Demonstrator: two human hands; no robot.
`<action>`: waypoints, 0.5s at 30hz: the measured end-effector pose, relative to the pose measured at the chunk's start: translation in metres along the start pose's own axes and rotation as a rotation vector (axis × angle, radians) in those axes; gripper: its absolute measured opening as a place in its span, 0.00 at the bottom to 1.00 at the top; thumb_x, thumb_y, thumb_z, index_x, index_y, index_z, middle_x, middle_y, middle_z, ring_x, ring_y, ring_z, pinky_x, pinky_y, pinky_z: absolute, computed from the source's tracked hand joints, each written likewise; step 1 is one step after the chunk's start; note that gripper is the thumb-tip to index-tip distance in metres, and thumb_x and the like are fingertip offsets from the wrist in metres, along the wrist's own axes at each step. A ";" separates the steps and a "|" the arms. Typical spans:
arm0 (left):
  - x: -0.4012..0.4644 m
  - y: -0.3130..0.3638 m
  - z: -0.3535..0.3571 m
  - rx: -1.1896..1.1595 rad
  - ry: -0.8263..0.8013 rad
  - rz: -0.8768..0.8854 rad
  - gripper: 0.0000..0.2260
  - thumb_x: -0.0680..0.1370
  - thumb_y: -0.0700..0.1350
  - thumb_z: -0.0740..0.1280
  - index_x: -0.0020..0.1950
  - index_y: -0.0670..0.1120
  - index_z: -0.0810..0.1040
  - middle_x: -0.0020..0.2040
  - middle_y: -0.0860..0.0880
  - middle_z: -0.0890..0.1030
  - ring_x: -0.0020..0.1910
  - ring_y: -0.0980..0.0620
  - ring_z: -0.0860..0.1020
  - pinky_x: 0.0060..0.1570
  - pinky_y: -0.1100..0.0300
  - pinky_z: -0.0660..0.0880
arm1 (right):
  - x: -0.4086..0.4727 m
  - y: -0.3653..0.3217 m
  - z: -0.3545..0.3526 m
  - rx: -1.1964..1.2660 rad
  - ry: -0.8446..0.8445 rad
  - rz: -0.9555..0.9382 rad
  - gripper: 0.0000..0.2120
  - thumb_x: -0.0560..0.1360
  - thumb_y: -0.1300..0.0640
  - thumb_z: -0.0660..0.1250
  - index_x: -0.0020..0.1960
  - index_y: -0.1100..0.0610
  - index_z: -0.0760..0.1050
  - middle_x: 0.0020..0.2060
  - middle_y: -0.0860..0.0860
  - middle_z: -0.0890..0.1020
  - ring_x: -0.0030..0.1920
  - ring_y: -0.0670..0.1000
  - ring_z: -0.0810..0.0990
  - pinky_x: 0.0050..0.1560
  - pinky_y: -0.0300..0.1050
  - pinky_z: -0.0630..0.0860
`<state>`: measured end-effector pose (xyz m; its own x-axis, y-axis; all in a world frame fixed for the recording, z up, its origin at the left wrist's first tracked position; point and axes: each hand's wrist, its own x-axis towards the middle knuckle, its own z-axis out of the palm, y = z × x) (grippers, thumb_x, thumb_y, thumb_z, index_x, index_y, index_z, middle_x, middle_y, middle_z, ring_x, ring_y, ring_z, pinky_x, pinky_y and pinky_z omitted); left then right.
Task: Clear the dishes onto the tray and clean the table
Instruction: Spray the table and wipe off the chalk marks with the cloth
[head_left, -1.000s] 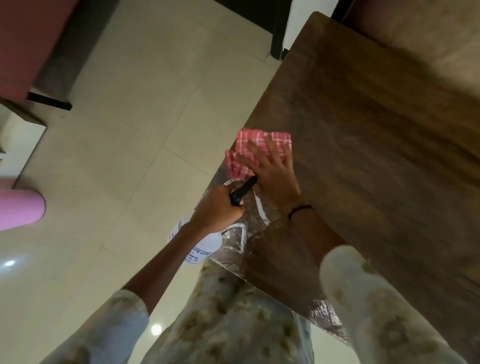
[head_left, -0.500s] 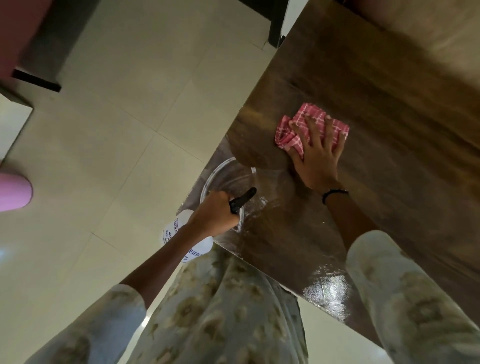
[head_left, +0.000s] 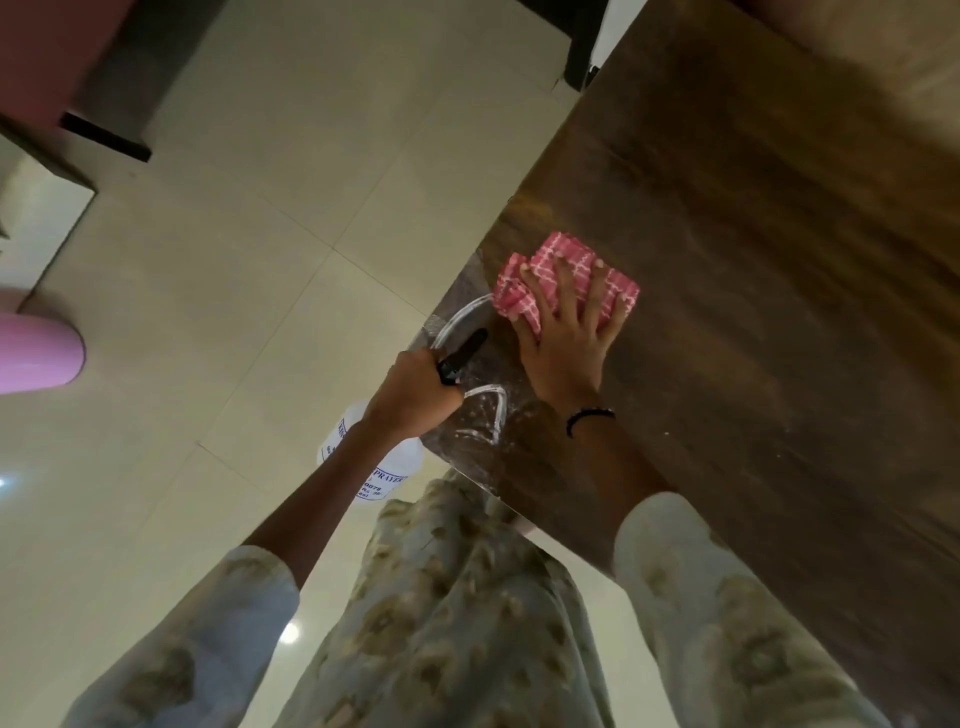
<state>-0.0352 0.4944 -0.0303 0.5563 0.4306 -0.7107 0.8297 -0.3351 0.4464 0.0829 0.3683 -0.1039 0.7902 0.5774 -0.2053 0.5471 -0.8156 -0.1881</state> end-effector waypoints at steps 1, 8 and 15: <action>-0.001 -0.004 -0.002 -0.004 0.013 0.002 0.05 0.72 0.39 0.64 0.41 0.37 0.76 0.30 0.43 0.74 0.23 0.50 0.68 0.26 0.62 0.62 | 0.009 -0.013 0.002 0.004 0.009 -0.037 0.26 0.78 0.37 0.51 0.74 0.45 0.62 0.75 0.53 0.62 0.75 0.65 0.54 0.68 0.69 0.41; -0.015 -0.033 -0.015 -0.036 0.046 0.003 0.05 0.71 0.39 0.63 0.37 0.39 0.74 0.27 0.44 0.71 0.24 0.48 0.64 0.27 0.58 0.61 | -0.014 -0.040 0.015 -0.024 -0.026 -0.504 0.24 0.79 0.40 0.51 0.74 0.42 0.61 0.74 0.51 0.64 0.76 0.61 0.55 0.72 0.68 0.47; -0.035 -0.041 -0.010 -0.015 -0.001 0.036 0.05 0.74 0.39 0.64 0.40 0.39 0.77 0.27 0.47 0.71 0.22 0.52 0.66 0.26 0.61 0.61 | -0.015 0.036 -0.004 -0.072 -0.071 -0.199 0.26 0.79 0.37 0.50 0.75 0.44 0.59 0.76 0.53 0.60 0.76 0.63 0.53 0.70 0.71 0.46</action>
<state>-0.0879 0.5012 -0.0188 0.5857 0.4179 -0.6945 0.8098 -0.3373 0.4800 0.0924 0.3302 -0.1036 0.6447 0.7264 -0.2382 0.7108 -0.6843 -0.1627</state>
